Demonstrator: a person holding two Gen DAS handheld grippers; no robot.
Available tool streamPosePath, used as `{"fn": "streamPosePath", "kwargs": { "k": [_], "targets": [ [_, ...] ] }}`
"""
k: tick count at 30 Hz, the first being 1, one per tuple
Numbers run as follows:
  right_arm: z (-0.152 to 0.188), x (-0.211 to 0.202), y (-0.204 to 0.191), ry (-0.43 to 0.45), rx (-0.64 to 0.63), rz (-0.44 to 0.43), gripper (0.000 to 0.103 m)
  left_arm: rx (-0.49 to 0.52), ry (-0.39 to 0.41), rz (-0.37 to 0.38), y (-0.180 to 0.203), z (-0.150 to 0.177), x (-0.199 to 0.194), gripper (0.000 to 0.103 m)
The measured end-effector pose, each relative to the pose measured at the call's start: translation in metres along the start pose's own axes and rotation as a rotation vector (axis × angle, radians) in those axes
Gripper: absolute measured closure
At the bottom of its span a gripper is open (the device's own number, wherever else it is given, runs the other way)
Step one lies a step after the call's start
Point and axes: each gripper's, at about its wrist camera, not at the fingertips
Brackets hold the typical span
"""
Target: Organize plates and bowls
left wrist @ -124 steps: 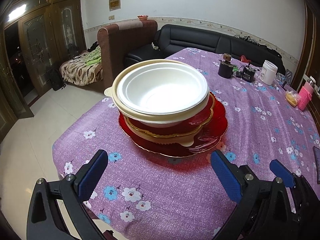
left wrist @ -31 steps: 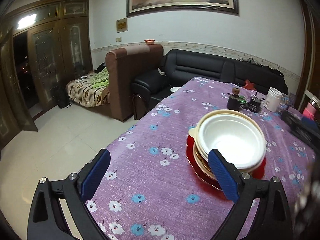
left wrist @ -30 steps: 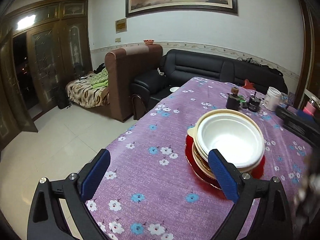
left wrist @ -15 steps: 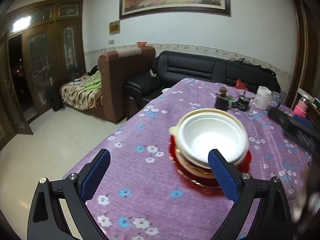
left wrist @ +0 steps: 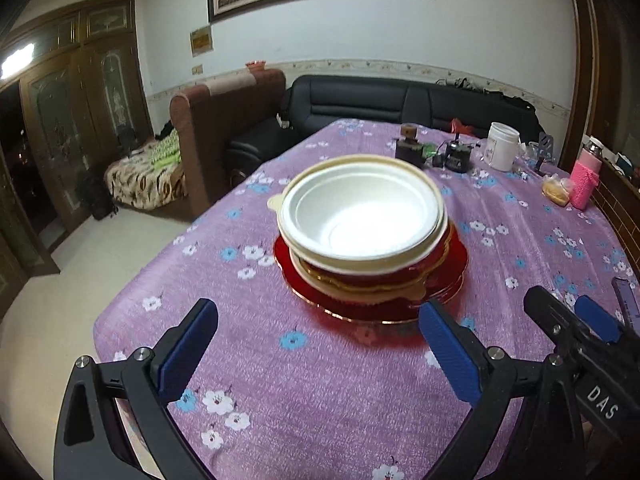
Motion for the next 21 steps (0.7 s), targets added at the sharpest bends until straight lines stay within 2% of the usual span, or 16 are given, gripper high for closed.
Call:
{"fn": "streamPosePath", "kwargs": {
  "k": [21],
  "targets": [
    [0.025,0.011,-0.02,-0.071,-0.071,0.024,0.012,-0.047,-0.053,-0.02,-0.019,0.012,0.013,0.002]
  ]
}}
Point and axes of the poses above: each gripper's, at about its wrist camera, not at the fingertips, and x roughly the way its jaws point, y to its right, z to its underside, and after that the axes turned 4 degrees about y, right-handed
